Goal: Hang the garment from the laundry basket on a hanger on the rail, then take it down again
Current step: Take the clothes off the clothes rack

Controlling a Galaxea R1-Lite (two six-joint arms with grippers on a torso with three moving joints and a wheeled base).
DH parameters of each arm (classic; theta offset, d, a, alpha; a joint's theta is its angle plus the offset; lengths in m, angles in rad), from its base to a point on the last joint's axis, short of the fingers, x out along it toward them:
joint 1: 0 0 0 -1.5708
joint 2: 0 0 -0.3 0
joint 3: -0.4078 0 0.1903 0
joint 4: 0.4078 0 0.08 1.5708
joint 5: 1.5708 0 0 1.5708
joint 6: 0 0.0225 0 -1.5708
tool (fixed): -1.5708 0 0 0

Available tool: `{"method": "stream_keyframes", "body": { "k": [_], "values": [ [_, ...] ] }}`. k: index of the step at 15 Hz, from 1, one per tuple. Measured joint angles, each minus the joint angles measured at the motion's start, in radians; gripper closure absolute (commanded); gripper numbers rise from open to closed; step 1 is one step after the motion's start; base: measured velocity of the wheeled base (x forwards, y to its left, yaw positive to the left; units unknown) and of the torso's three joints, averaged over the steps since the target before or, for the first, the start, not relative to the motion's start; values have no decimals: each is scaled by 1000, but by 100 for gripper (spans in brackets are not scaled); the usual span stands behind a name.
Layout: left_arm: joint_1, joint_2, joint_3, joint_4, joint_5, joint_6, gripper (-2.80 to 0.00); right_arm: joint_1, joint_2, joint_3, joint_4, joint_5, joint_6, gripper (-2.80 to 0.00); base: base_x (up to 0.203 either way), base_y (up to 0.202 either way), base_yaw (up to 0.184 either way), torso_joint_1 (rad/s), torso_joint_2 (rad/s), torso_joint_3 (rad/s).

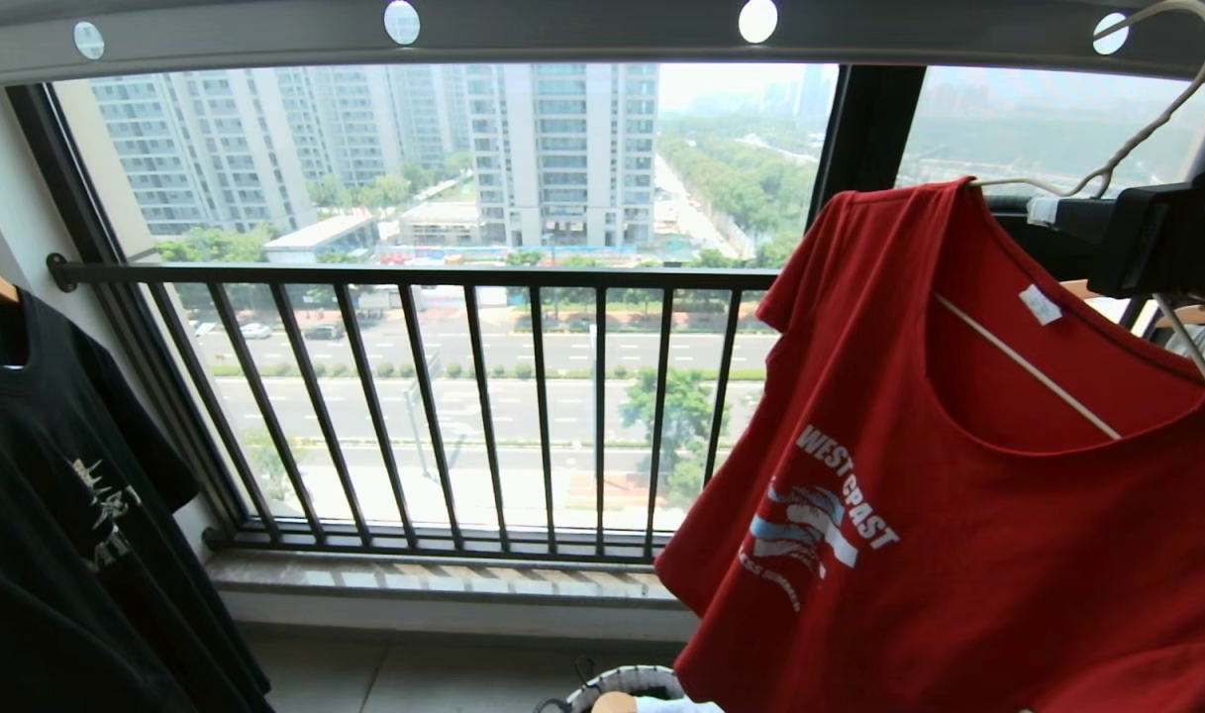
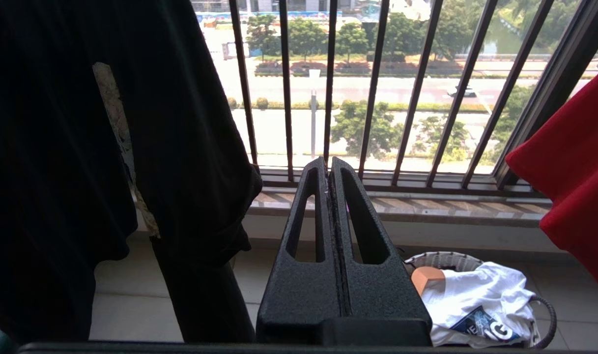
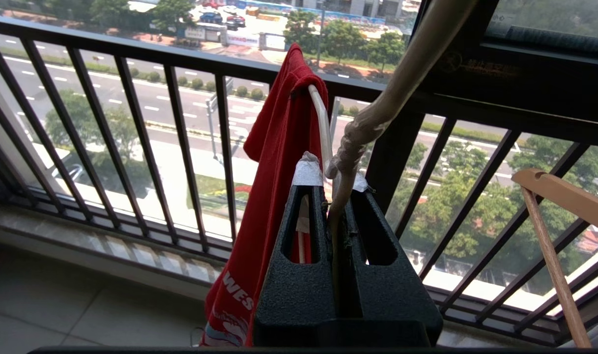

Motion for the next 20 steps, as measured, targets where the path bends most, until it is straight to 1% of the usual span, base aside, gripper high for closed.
{"method": "stream_keyframes", "body": {
  "k": [7, 12, 17, 19, 20],
  "values": [
    [0, 0, 0, 0, 0, 0, 0, 0, -20, 7, -2, -1, 0, 0, 0, 0, 0, 0, 0, 0],
    [0, 0, 0, 0, 0, 0, 0, 1, -72, 10, 3, 0, -5, 0, 0, 0, 0, 0, 0, 0],
    [0, 0, 0, 0, 0, 0, 0, 0, -127, 42, 5, 4, -7, 0, 0, 0, 0, 0, 0, 0],
    [0, 0, 0, 0, 0, 0, 0, 1, -155, 63, 17, 13, -7, 0, 0, 0, 0, 0, 0, 0],
    [0, 0, 0, 0, 0, 0, 0, 2, -175, 81, 34, 33, -7, 0, 0, 0, 0, 0, 0, 0]
  ]
}}
